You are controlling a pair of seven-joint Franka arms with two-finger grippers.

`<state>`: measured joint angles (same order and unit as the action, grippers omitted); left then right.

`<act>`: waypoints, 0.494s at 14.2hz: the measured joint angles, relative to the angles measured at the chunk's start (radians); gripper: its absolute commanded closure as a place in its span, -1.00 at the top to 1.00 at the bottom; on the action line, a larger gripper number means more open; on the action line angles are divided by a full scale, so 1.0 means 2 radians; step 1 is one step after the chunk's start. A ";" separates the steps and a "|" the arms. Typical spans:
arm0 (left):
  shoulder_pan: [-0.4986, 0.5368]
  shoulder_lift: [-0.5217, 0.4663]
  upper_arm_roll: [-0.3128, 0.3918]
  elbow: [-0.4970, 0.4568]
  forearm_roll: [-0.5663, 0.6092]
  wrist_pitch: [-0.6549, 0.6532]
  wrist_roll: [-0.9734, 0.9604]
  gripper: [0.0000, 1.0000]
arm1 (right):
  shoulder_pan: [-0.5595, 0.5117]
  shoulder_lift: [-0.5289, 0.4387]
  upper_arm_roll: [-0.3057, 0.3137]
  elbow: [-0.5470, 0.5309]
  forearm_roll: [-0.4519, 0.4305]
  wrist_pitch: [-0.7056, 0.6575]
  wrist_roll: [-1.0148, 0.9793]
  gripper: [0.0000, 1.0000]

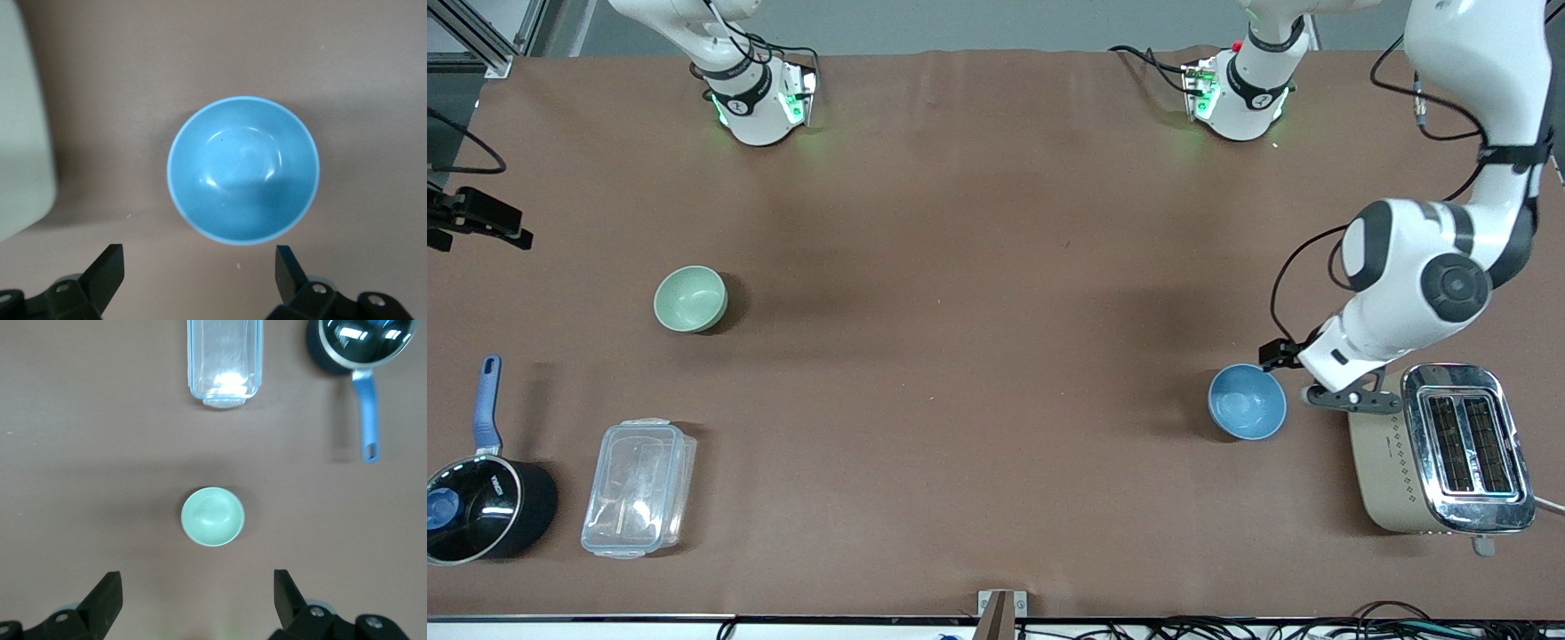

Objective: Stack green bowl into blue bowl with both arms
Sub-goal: 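Reach the left gripper to the blue bowl while the right gripper reaches the green bowl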

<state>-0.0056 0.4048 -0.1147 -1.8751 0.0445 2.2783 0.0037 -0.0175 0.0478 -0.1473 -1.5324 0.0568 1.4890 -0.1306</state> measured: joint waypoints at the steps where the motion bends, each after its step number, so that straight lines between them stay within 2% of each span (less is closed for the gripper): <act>1: 0.000 0.015 0.000 -0.001 0.000 0.019 0.000 0.92 | -0.001 0.001 -0.023 -0.017 0.020 0.003 -0.013 1.00; 4: 0.005 0.049 0.001 -0.001 0.000 0.060 0.000 0.71 | -0.006 0.007 -0.076 -0.102 0.067 0.068 -0.110 1.00; 5: 0.007 0.057 0.002 -0.001 0.000 0.069 0.000 0.54 | -0.007 0.009 -0.085 -0.140 0.087 0.104 -0.137 1.00; 7: 0.010 0.067 0.003 0.000 0.004 0.079 0.001 0.07 | -0.007 0.015 -0.090 -0.213 0.119 0.179 -0.168 1.00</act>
<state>0.0148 0.5392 -0.1089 -1.8746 0.0524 2.4361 0.0056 -0.0313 0.0769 -0.3272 -1.9593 0.2954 1.8471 -0.4658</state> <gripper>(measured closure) 0.145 0.000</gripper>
